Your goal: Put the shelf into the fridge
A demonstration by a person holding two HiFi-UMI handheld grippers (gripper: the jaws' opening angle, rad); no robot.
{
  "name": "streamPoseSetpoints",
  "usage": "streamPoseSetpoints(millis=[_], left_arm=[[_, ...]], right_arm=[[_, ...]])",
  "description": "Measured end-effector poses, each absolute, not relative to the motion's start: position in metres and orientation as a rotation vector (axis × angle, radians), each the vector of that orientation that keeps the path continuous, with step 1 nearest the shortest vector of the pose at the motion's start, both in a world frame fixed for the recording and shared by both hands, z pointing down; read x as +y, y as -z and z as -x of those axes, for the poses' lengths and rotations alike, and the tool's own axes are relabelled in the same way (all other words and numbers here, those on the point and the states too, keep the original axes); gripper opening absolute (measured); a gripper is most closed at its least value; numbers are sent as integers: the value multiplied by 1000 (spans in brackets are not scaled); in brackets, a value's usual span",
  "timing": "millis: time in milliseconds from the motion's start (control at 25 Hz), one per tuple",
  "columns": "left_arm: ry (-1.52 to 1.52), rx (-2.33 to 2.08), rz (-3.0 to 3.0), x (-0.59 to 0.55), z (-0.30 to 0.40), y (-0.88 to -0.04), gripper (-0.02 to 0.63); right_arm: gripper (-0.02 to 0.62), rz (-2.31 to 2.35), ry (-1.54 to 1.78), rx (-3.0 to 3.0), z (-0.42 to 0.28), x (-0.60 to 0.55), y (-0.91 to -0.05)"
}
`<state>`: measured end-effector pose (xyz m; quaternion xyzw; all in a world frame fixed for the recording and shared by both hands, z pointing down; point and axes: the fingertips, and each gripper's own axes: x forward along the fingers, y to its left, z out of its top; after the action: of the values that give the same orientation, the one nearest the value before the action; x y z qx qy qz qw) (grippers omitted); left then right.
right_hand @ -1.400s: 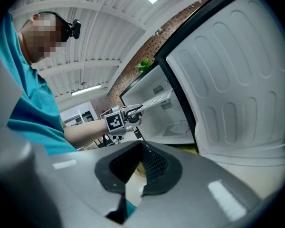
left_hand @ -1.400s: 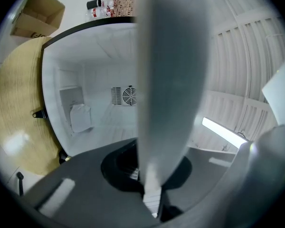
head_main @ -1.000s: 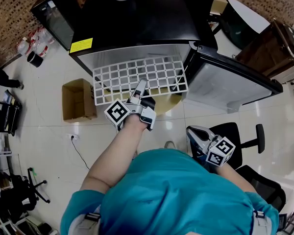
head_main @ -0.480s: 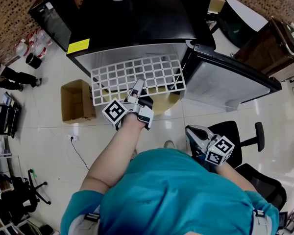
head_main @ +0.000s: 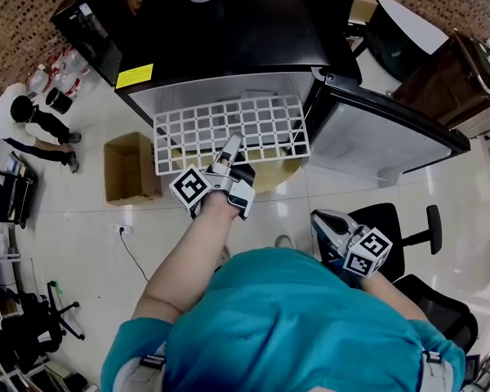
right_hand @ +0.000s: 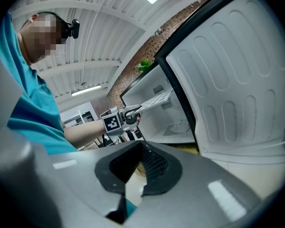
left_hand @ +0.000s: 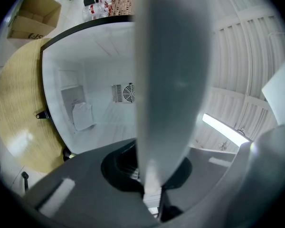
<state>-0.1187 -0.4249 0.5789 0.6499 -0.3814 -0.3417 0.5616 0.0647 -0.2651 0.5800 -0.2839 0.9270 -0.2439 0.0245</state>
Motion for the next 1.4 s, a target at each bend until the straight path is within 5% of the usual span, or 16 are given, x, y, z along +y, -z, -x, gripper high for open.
streamPoseSetpoints(millis=[1400], left_arm=[[833,-814,-1525,-463,120,-562,25]], right_arm=[[3,895,720,2874,-65,-266,-583]])
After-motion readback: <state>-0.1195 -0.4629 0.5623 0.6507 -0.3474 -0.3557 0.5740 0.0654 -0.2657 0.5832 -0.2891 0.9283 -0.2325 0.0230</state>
